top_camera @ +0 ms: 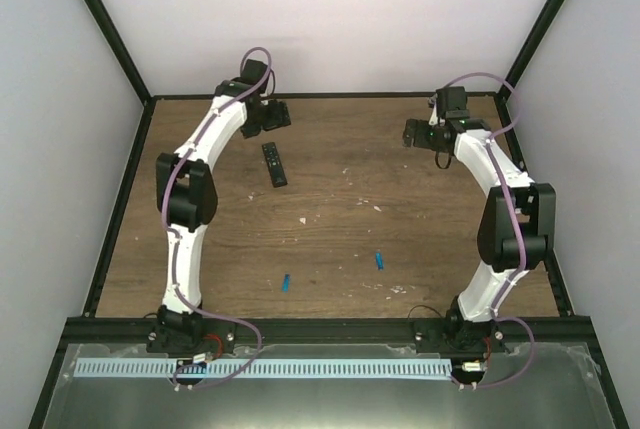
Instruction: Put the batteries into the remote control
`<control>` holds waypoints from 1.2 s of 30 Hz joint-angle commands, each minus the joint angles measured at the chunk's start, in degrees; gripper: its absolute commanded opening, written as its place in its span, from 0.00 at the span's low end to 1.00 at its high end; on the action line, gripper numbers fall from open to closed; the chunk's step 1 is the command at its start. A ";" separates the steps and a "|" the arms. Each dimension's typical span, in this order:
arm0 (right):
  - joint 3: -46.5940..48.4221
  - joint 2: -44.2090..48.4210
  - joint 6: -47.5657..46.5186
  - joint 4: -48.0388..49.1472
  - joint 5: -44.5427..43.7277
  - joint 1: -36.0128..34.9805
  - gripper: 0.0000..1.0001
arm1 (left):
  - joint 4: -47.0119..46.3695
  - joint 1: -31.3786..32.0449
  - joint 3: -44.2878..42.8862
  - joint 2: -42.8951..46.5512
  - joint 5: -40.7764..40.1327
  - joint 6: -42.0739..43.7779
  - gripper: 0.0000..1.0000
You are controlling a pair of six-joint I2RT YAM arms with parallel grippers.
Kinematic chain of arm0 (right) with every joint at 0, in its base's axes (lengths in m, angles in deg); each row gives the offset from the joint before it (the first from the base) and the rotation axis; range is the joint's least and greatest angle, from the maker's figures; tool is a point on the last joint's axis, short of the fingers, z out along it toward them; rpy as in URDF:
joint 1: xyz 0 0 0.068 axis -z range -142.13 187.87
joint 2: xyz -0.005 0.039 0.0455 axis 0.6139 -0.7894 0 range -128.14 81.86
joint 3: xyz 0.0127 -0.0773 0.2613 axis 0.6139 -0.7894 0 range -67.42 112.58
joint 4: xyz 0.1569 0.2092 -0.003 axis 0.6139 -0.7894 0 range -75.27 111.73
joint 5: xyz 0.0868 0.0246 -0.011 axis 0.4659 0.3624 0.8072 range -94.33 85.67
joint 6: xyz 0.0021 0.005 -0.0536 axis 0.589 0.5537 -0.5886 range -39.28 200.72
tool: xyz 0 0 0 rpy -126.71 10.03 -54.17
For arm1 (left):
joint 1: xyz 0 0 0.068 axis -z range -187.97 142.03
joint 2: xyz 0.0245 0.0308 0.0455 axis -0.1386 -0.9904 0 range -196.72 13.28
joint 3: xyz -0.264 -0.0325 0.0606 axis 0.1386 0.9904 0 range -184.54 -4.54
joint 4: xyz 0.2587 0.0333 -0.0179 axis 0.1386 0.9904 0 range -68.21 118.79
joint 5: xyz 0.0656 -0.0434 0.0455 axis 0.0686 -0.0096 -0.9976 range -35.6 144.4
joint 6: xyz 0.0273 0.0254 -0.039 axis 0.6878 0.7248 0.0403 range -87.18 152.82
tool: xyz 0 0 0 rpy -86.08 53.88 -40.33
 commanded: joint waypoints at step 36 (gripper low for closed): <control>4.82 -4.71 0.70 -1.36 4.29 -2.78 1.00 | 10.19 2.18 -3.44 -13.79 -2.27 -8.92 0.78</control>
